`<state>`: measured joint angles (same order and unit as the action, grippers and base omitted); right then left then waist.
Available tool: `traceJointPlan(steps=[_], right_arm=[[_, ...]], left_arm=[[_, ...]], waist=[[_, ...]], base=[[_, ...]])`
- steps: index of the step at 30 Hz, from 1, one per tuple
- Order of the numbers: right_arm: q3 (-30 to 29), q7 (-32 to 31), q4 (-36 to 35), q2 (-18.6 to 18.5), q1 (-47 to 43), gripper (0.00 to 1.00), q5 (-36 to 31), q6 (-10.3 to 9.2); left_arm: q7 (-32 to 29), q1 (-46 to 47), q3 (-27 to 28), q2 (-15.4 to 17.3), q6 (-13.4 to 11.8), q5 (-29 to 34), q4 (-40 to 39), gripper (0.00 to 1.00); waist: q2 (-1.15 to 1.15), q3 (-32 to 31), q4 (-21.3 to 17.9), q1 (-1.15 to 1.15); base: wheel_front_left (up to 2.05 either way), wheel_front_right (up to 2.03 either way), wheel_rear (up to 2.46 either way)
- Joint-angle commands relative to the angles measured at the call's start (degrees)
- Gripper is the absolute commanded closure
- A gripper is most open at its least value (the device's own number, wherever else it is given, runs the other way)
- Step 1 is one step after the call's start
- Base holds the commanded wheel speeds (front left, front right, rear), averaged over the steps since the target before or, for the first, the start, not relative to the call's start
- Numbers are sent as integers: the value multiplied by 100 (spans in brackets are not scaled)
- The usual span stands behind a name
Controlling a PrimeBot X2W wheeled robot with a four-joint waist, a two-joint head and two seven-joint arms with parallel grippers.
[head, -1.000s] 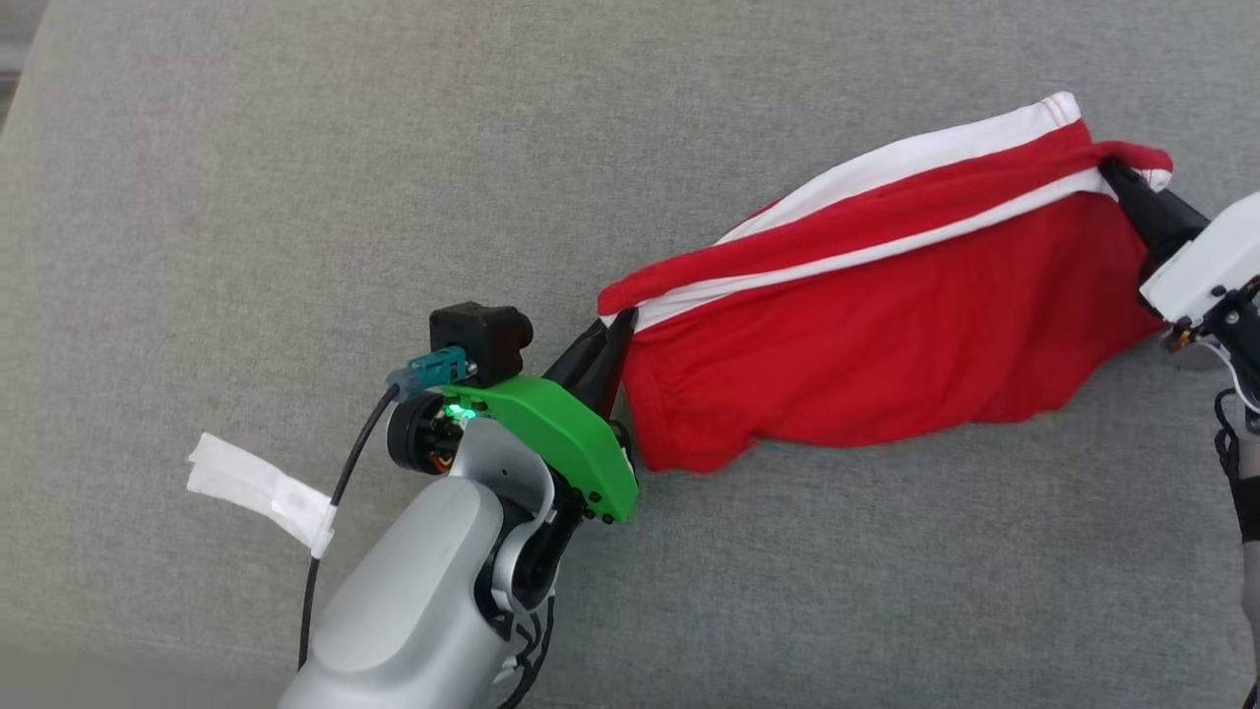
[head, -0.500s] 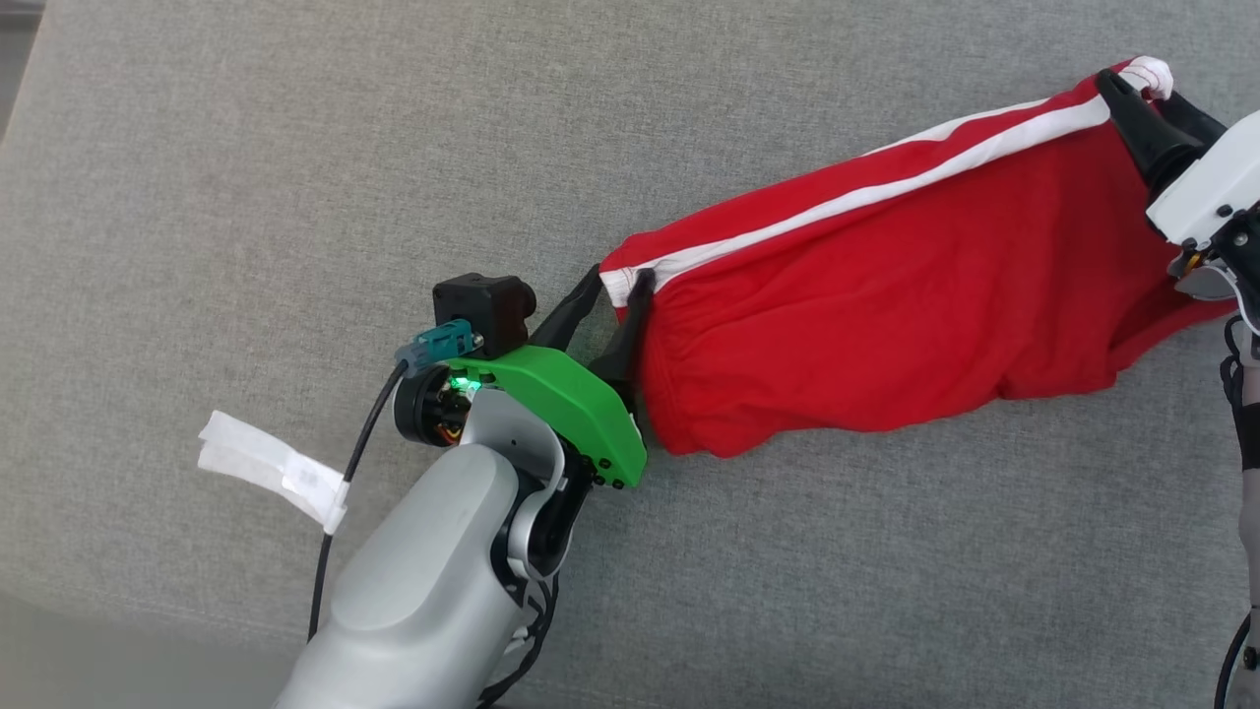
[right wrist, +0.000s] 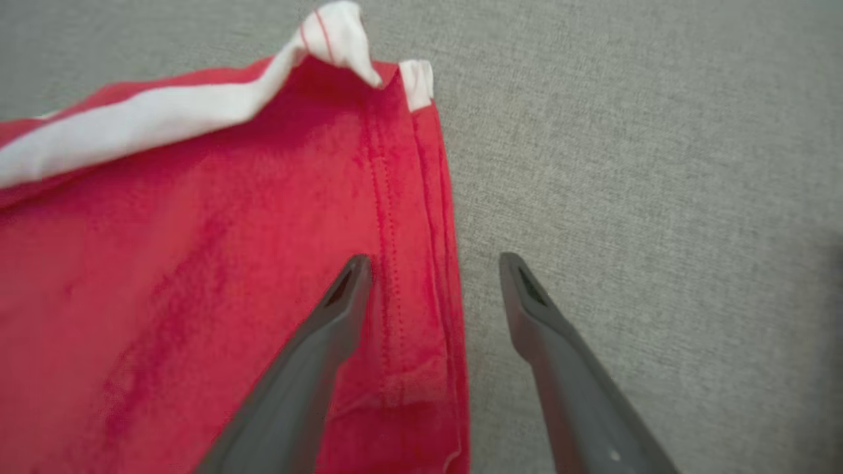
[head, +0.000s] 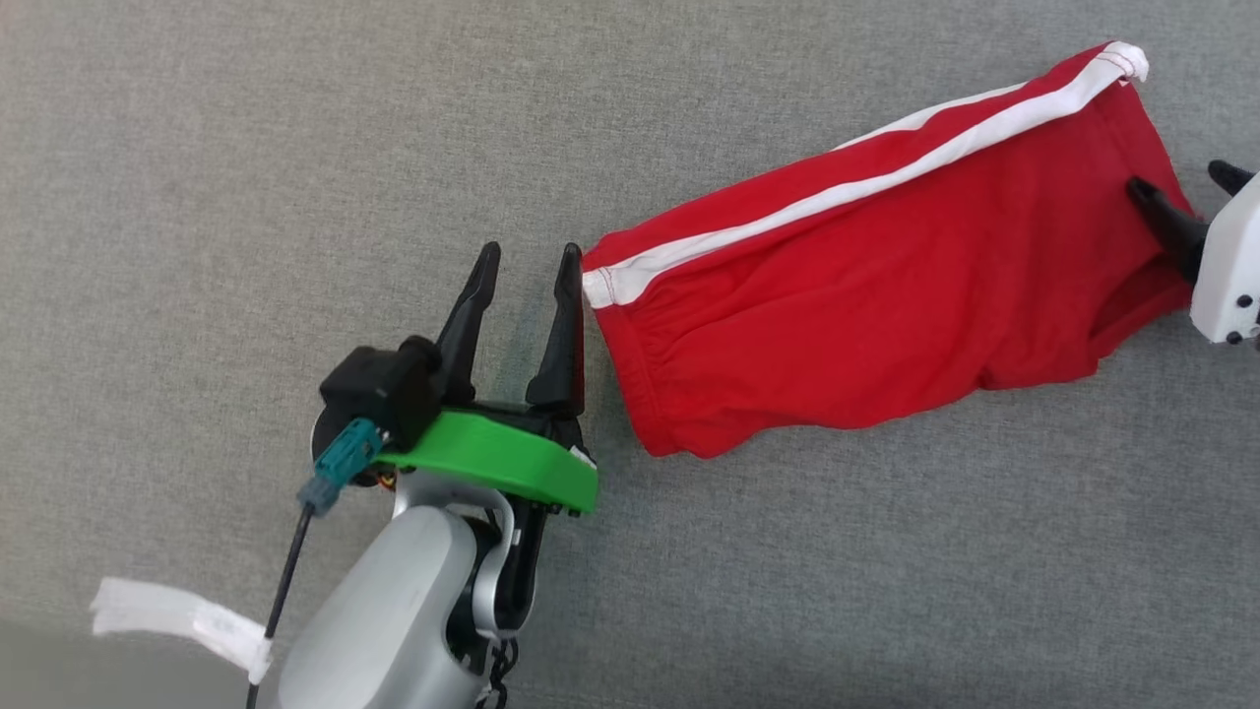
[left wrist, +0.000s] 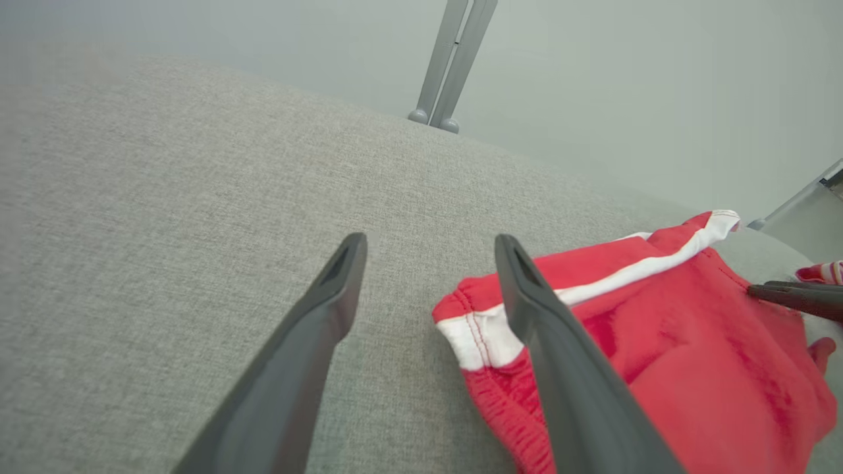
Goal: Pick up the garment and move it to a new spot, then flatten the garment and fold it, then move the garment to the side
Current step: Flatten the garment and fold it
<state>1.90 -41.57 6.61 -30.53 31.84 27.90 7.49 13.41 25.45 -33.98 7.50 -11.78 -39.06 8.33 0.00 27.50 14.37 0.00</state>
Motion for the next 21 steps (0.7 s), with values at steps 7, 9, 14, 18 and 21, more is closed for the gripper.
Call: traceJointPlan(steps=[7, 9, 14, 18, 21], right_arm=[[244, -205, 409, 102, 116, 0, 5, 1], [292, -287, 564, 220, 158, 0, 82, 4], [349, -317, 756, 435, 33, 100, 381, 23], [-279, -131, 905, 383, 48, 100, 472, -6], [-814, -109, 996, 329, 5, 100, 506, -5]], left_arm=[[184, -630, -82, -6, -88, 777, -321, 0], [178, -784, -49, -80, -6, 903, -350, 0], [182, -1232, 165, -241, 260, 1134, -310, 0], [182, -1626, 439, -276, 584, 1386, -407, 0], [178, -1866, 644, -310, 798, 1540, -449, 0]], waist=[[0, 225, 218, 0], [0, 207, 249, 0], [0, -36, 175, 0], [0, -360, -44, 0], [0, -625, -117, 0]], base=[[0, 0, 0], [0, 0, 0], [0, 0, 0], [0, 0, 0], [0, 0, 0]])
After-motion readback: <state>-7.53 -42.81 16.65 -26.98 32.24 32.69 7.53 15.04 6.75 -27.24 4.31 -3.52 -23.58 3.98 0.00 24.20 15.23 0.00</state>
